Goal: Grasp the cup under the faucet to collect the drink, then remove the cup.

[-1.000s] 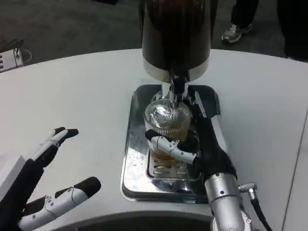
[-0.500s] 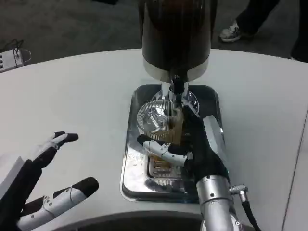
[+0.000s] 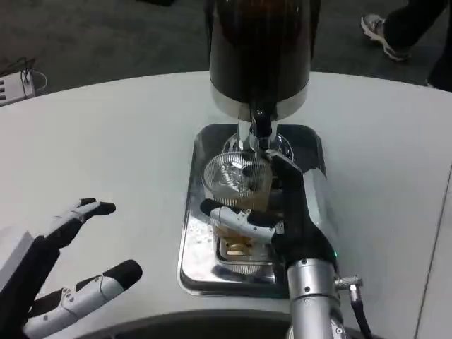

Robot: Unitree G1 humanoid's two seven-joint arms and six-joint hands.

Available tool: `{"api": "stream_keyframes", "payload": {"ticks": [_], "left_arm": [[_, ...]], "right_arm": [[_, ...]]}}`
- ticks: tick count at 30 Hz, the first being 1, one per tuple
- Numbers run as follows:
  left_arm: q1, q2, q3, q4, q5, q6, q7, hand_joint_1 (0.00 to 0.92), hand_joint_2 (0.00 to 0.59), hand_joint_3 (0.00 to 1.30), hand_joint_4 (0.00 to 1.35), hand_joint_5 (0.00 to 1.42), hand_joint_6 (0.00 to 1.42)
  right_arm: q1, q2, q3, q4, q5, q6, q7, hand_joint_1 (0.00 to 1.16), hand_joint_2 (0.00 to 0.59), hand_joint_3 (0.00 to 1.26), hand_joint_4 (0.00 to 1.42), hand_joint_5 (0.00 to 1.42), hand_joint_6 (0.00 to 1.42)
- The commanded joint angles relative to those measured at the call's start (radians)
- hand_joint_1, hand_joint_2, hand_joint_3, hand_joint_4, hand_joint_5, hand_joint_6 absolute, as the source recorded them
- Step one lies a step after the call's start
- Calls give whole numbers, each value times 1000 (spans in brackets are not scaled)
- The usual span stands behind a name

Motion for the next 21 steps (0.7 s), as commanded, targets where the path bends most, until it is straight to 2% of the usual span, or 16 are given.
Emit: {"api": "stream_keyframes", "payload": {"ticks": [1,4,7,16,21], "left_arm": [[4,18,10,8,-22,-5,-8,0,84,232,95,154,248],[4,21,6,12,-27,-7,-4,0,84,232,96,156,248],[1,20,4,16,-31,-13,0,0,84,232,99,157,253],[-5,18,4,34,-38,-30,4,0,84,232,106,158,260],[-7,16,3,41,-40,-39,7,0,84,232,106,159,261]], "right_arm": [[15,32,6,-6,-8,4,-43,940,245,634,802,924,940],[20,31,7,-11,-7,-1,-52,946,233,712,914,1081,1141],[34,28,8,-36,-1,-8,-45,945,231,782,1020,1198,1268],[95,10,18,-139,-4,5,24,933,229,908,1162,1338,1419],[147,-12,32,-235,-10,19,97,933,229,962,1200,1388,1424]]}}
